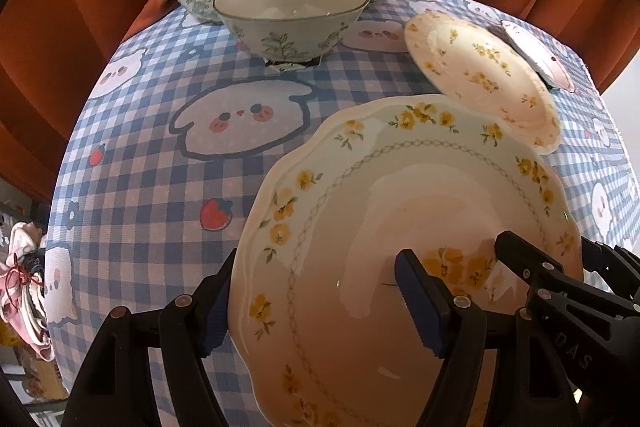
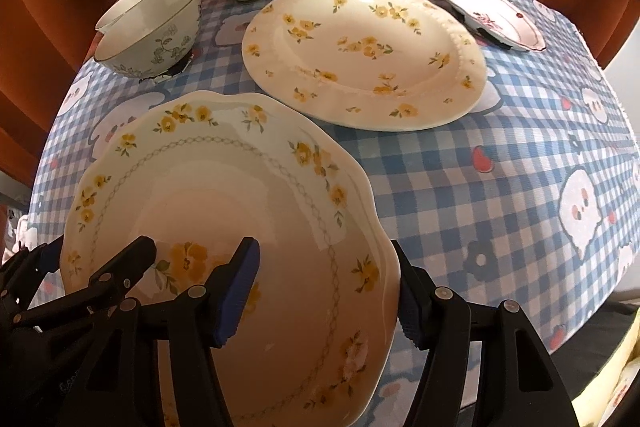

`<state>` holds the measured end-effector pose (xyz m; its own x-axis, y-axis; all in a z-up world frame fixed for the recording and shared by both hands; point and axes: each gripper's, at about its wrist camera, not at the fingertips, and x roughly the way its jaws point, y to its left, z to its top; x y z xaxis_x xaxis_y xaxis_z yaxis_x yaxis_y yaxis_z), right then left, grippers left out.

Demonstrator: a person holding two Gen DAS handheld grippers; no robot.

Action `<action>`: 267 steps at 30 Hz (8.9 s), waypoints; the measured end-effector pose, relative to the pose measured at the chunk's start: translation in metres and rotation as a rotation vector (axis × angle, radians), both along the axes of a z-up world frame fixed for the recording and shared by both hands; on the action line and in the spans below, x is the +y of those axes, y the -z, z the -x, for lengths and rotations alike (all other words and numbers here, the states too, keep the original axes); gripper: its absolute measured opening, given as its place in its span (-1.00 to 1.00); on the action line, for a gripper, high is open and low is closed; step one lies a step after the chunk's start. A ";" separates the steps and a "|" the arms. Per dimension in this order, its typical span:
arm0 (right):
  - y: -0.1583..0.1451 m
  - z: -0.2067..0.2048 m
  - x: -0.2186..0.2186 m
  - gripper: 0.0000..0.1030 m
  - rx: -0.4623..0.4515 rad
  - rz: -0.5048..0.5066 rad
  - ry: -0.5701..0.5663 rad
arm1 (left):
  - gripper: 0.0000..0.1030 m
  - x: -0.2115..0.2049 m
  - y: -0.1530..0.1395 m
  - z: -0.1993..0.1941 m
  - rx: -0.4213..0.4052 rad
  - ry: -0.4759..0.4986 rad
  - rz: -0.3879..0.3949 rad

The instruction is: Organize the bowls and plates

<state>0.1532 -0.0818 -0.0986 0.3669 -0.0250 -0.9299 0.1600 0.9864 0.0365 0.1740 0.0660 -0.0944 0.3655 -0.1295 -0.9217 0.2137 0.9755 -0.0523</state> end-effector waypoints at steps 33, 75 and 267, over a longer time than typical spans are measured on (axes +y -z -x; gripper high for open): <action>-0.026 0.014 -0.148 0.29 -0.083 -0.010 -0.076 | 0.46 -0.151 -0.026 0.029 -0.107 -0.076 -0.028; 0.025 -0.002 -0.296 0.29 0.039 -0.028 -0.105 | 0.61 -0.289 0.025 0.013 0.039 -0.150 -0.059; -0.014 0.006 -0.315 0.19 0.062 0.091 -0.169 | 0.45 -0.312 -0.004 0.039 0.017 -0.196 0.062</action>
